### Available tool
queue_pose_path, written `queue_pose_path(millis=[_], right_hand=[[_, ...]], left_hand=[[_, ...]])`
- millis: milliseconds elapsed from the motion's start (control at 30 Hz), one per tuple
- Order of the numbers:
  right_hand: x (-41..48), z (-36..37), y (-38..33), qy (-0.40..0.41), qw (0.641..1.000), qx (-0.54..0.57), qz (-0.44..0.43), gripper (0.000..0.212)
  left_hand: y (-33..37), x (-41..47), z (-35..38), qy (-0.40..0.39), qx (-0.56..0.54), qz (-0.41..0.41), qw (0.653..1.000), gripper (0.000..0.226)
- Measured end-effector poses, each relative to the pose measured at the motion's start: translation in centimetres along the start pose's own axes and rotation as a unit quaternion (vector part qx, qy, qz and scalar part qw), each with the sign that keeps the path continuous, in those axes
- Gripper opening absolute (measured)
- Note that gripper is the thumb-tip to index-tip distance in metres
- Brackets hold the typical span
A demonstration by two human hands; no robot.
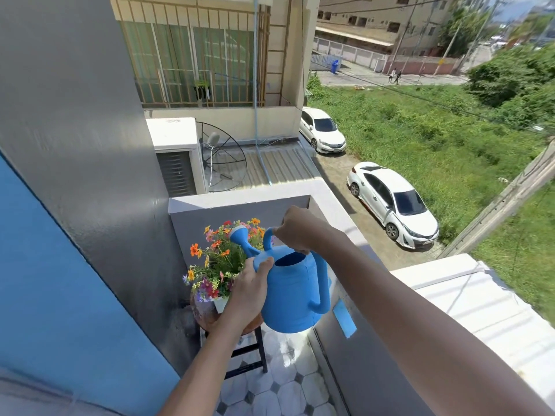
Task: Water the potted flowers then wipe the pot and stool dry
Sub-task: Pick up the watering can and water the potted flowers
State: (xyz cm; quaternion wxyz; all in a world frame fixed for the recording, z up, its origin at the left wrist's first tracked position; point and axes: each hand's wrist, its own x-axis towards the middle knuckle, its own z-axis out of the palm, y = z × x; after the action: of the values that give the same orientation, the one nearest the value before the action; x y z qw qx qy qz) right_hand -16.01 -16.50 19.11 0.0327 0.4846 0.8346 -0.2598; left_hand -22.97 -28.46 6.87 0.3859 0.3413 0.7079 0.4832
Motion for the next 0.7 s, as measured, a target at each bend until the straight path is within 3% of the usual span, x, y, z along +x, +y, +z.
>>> queue_pose_path(millis=[167,300,400,533,700], right_hand=[[-1.1,0.7,2.3,0.003,0.995,0.097,0.011,0.027],[-2.3,2.6,5.1,0.022,0.973,0.229,0.036,0.043],[-3.5,3.9,7.5,0.039,0.934,0.347,0.073,0.043],[-5.0,5.4,10.4,0.08,0.869,0.478,0.096,0.031],[-6.0,6.2,15.0,0.158,0.776,0.593,0.143,0.022]], left_hand=[[-0.5,0.4,0.8,-0.002,0.023,0.014,1.0,0.043],[-0.7,0.7,1.7,-0.002,0.035,0.041,0.999,0.033],[-0.6,1.0,2.7,-0.023,0.055,0.065,0.996,0.034],[-1.0,2.2,5.3,-0.038,0.106,0.083,0.99,0.056],[-0.6,3.2,11.3,-0.081,0.106,0.066,0.989,0.038]])
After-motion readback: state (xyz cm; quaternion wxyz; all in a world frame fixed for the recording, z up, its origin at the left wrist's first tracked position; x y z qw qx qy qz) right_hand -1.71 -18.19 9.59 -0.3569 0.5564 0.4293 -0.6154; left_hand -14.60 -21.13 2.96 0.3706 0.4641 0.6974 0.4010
